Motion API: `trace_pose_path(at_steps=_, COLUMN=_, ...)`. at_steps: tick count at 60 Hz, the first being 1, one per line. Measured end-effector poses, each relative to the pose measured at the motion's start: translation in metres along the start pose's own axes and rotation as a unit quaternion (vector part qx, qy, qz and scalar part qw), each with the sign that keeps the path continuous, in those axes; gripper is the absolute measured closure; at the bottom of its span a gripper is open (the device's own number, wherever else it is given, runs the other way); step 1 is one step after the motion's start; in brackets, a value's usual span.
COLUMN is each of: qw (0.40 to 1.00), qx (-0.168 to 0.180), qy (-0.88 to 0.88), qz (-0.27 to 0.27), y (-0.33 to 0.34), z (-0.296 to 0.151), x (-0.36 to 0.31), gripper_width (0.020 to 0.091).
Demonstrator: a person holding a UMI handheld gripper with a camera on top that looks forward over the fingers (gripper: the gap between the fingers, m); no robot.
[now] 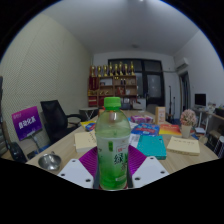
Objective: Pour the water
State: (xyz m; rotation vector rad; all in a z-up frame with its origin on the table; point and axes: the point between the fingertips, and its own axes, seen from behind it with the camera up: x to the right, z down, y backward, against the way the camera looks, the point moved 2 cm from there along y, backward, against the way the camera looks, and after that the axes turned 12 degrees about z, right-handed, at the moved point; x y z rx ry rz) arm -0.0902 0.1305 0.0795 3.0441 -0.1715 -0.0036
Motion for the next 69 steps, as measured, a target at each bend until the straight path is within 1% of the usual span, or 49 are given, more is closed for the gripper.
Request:
trace_pose_path(at_steps=2, qw=1.000, qx=0.007, qy=0.007, qz=-0.001, y=-0.006, z=-0.005, x=0.008, gripper_width=0.0719)
trace_pose_path(at_steps=3, qw=1.000, qx=0.011, qy=0.011, qz=-0.005, y=-0.004, z=-0.014, x=0.033, gripper_width=0.0718)
trace_pose_path(at_steps=8, qw=0.999, qx=0.033, qy=0.027, qz=-0.007, y=-0.002, z=-0.016, x=0.028, gripper_width=0.0718)
trace_pose_path(at_steps=12, qw=0.999, qx=0.038, qy=0.021, qz=-0.006, y=-0.001, z=-0.017, x=0.032, gripper_width=0.0711)
trace_pose_path(at_steps=17, qw=0.999, qx=0.036, qy=0.013, qz=-0.005, y=0.002, z=-0.017, x=0.039, gripper_width=0.0701)
trace_pose_path(at_steps=18, qw=0.999, qx=0.033, qy=0.011, qz=-0.005, y=0.002, z=-0.017, x=0.040, gripper_width=0.0672)
trace_pose_path(at_steps=19, qw=0.999, qx=0.030, qy=0.009, qz=-0.004, y=0.003, z=-0.017, x=0.041, gripper_width=0.0678)
trace_pose_path(at_steps=20, qw=1.000, qx=0.026, qy=0.008, qz=-0.002, y=0.000, z=-0.018, x=0.034, gripper_width=0.0662)
trace_pose_path(at_steps=25, qw=1.000, qx=-0.002, qy=-0.001, qz=-0.005, y=0.005, z=-0.016, x=0.042, gripper_width=0.0594)
trace_pose_path(at_steps=27, qw=1.000, qx=-0.014, qy=0.000, qz=-0.006, y=0.008, z=-0.015, x=0.044, gripper_width=0.0522)
trace_pose_path(at_steps=32, qw=1.000, qx=-0.026, qy=0.001, qz=-0.010, y=0.019, z=-0.016, x=0.047, gripper_width=0.0252)
trace_pose_path(at_steps=33, qw=1.000, qx=-0.028, qy=0.002, qz=-0.012, y=0.022, z=-0.016, x=0.048, gripper_width=0.0248)
trace_pose_path(at_steps=38, qw=1.000, qx=-0.028, qy=0.010, qz=-0.007, y=0.040, z=-0.020, x=0.058, gripper_width=0.0275)
trace_pose_path(at_steps=41, qw=1.000, qx=-0.027, qy=0.009, qz=-0.006, y=0.057, z=-0.024, x=0.064, gripper_width=0.0273)
trace_pose_path(at_steps=45, qw=0.999, qx=-0.034, qy=0.009, qz=-0.007, y=0.082, z=-0.031, x=0.068, gripper_width=0.0263)
trace_pose_path(at_steps=50, qw=0.999, qx=-0.036, qy=0.013, qz=-0.012, y=0.123, z=-0.032, x=0.072, gripper_width=0.0265)
trace_pose_path(at_steps=57, qw=0.999, qx=-0.028, qy=0.025, qz=-0.017, y=0.184, z=-0.039, x=0.076, gripper_width=0.0277)
trace_pose_path(at_steps=63, qw=0.999, qx=-0.031, qy=0.029, qz=-0.023, y=0.235, z=-0.039, x=0.078, gripper_width=0.0272)
trace_pose_path(at_steps=69, qw=0.999, qx=-0.026, qy=0.029, qz=-0.035, y=0.276, z=-0.045, x=0.075, gripper_width=0.0269)
